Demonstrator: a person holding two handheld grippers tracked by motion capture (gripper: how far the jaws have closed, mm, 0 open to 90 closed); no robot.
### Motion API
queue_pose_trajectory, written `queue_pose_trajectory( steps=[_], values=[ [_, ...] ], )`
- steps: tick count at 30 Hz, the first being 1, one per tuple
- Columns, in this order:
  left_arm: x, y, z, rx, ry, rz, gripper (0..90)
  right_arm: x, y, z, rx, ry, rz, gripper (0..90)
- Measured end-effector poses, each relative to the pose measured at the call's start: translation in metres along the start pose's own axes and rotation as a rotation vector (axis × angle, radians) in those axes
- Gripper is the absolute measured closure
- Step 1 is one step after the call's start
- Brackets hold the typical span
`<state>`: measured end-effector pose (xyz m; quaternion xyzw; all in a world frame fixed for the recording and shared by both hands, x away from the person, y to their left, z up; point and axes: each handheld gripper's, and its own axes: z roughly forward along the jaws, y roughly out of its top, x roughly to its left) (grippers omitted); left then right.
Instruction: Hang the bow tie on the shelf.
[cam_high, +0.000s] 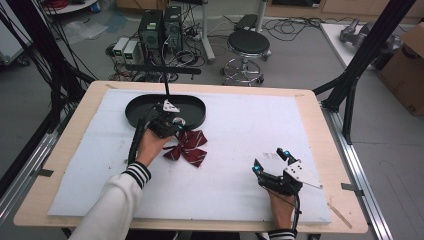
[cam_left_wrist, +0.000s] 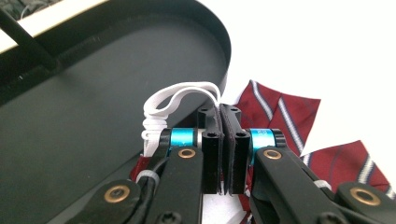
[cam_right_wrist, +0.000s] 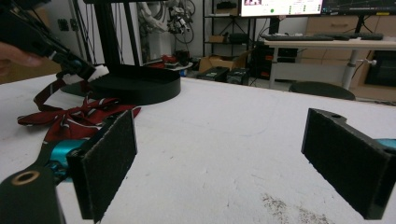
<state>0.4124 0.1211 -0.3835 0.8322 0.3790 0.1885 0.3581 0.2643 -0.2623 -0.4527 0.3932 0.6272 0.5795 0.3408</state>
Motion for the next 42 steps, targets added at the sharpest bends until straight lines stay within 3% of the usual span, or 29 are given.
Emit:
queue_pose_trajectory(
  steps=[8,16,27,42],
  values=[
    [0.008,0.013,-0.032,-0.146,-0.004,-0.001,87.1,0.000,0.000,0.000,-0.002,-0.002,-0.009,9.4],
    [0.026,0.028,-0.062,-0.266,0.026,0.025,87.1,0.000,0.000,0.001,0.003,0.001,-0.008,9.4],
    [0.033,0.050,-0.072,-0.325,0.035,0.019,87.1,0.000,0.000,0.001,0.003,0.001,-0.008,9.4],
    [0.030,0.091,-0.073,-0.374,0.036,0.057,87.1,0.000,0.000,0.001,0.002,0.004,-0.009,9.4]
  ],
)
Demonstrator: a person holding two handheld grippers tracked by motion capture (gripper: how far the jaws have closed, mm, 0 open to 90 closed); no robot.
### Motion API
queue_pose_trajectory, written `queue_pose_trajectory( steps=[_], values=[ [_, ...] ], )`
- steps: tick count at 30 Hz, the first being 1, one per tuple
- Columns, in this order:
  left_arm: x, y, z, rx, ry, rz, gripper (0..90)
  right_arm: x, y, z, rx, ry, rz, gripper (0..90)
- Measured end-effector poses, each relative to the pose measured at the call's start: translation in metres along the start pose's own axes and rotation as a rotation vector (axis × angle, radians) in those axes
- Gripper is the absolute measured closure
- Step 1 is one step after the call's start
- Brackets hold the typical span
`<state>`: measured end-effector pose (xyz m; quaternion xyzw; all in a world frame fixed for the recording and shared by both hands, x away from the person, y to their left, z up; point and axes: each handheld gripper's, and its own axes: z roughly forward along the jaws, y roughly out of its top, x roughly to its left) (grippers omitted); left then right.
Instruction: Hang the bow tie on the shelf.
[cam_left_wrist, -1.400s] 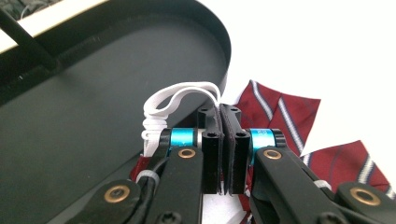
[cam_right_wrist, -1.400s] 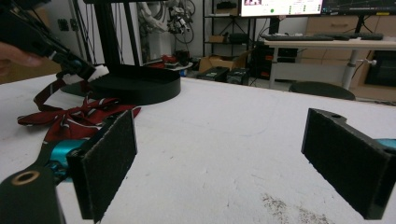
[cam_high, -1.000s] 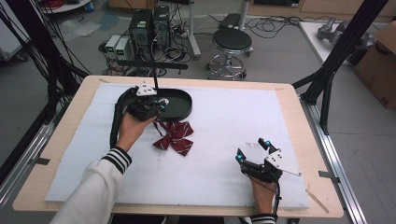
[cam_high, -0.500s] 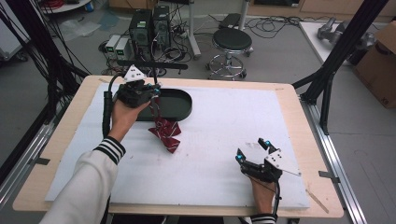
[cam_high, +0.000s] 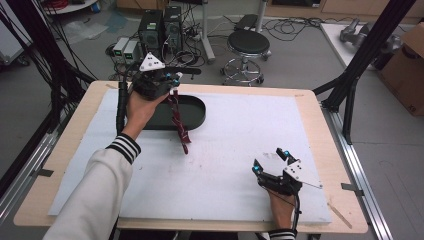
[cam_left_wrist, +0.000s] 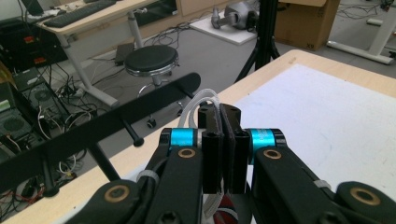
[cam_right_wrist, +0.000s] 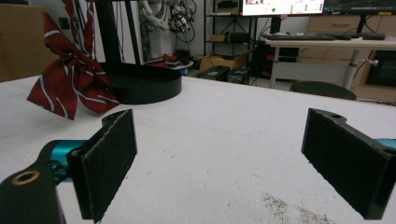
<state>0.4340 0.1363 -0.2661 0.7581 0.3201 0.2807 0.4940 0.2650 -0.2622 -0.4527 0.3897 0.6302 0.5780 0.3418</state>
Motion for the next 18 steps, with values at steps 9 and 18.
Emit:
queue_pose_trajectory(
  steps=[9,18],
  values=[
    [0.010,0.010,0.003,-0.045,-0.030,-0.025,87.1,0.000,0.000,0.000,-0.001,0.000,0.000,9.4],
    [0.031,0.019,0.016,-0.068,-0.034,-0.051,87.1,0.000,0.000,0.000,-0.004,-0.002,-0.002,9.4]
  ],
)
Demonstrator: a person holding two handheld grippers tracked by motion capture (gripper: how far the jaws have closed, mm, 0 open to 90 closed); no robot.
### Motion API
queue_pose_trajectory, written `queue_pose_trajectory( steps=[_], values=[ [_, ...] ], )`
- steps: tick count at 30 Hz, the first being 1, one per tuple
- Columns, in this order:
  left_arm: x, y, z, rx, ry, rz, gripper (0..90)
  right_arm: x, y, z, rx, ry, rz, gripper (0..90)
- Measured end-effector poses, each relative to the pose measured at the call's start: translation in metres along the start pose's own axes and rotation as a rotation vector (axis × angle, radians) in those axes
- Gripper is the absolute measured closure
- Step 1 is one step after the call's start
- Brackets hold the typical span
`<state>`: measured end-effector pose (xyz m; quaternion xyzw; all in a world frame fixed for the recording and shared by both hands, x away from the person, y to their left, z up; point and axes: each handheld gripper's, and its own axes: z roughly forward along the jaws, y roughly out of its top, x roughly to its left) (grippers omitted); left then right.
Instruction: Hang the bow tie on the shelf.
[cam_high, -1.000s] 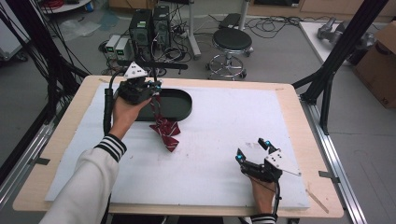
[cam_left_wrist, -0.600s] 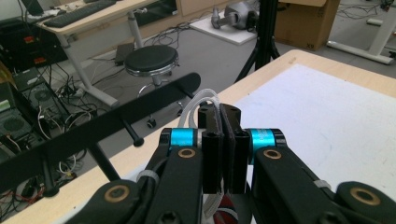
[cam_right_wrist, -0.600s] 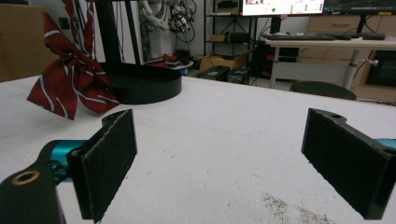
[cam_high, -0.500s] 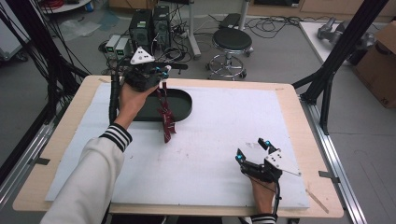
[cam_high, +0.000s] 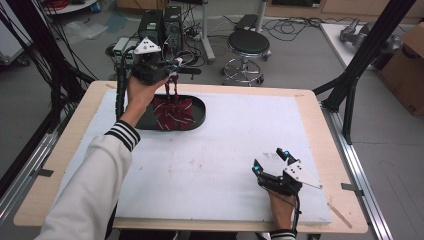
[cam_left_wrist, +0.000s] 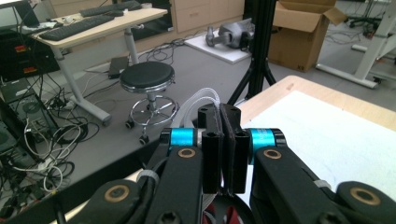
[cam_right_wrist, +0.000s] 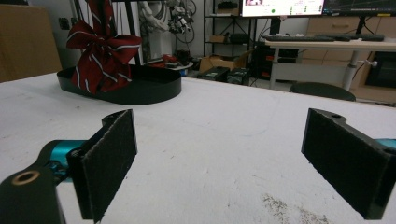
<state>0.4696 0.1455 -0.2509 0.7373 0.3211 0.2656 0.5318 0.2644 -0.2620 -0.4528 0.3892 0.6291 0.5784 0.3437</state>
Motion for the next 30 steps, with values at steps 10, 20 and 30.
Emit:
queue_pose_trajectory(
  steps=[10,20,30],
  values=[
    [0.011,0.009,0.009,-0.024,0.017,-0.004,87.1,0.000,0.000,0.000,0.000,-0.003,0.005,9.4],
    [0.027,0.004,0.017,-0.003,0.064,-0.028,87.0,0.000,0.000,0.000,-0.003,-0.003,-0.001,9.4],
    [0.042,-0.010,0.018,0.042,0.112,-0.057,87.0,0.000,0.000,0.000,-0.002,-0.001,0.000,9.4]
  ],
)
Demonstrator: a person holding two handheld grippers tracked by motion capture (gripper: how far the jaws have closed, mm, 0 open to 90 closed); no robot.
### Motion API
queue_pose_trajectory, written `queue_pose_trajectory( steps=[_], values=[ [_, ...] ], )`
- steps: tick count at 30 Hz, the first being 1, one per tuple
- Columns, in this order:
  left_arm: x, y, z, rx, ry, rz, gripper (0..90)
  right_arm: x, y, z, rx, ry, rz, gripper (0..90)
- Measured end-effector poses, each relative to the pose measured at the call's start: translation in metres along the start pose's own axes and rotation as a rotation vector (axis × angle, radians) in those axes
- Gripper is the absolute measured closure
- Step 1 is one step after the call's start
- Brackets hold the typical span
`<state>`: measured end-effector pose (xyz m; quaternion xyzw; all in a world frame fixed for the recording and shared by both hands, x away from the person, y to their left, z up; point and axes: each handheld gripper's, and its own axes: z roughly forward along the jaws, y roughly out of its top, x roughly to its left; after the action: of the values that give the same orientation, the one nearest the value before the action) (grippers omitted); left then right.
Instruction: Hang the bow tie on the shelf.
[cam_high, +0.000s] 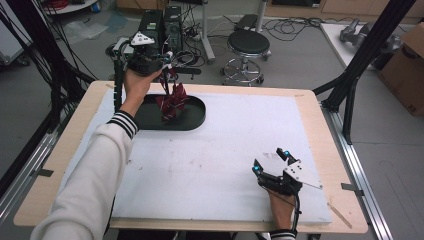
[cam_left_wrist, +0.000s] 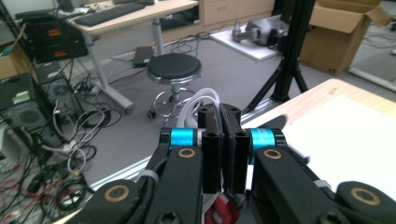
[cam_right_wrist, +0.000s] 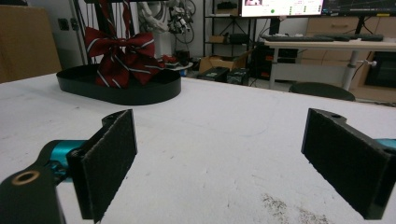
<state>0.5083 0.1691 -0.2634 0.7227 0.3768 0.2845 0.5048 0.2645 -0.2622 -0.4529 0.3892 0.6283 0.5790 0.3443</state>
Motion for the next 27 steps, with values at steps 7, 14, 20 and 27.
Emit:
queue_pose_trajectory(
  steps=[7,14,20,27],
  values=[
    [0.007,-0.014,0.001,0.049,0.021,-0.005,86.9,0.000,0.000,0.000,0.000,-0.001,0.002,9.4],
    [0.007,-0.022,0.004,0.079,0.026,-0.007,86.2,0.000,0.000,0.000,0.003,0.002,0.004,9.4],
    [0.006,-0.025,0.003,0.090,0.035,-0.009,83.5,0.001,0.000,0.000,0.002,-0.001,0.002,9.4],
    [0.004,-0.024,-0.001,0.121,0.043,-0.009,64.4,0.000,0.000,0.000,0.001,0.002,-0.001,9.4]
  ],
)
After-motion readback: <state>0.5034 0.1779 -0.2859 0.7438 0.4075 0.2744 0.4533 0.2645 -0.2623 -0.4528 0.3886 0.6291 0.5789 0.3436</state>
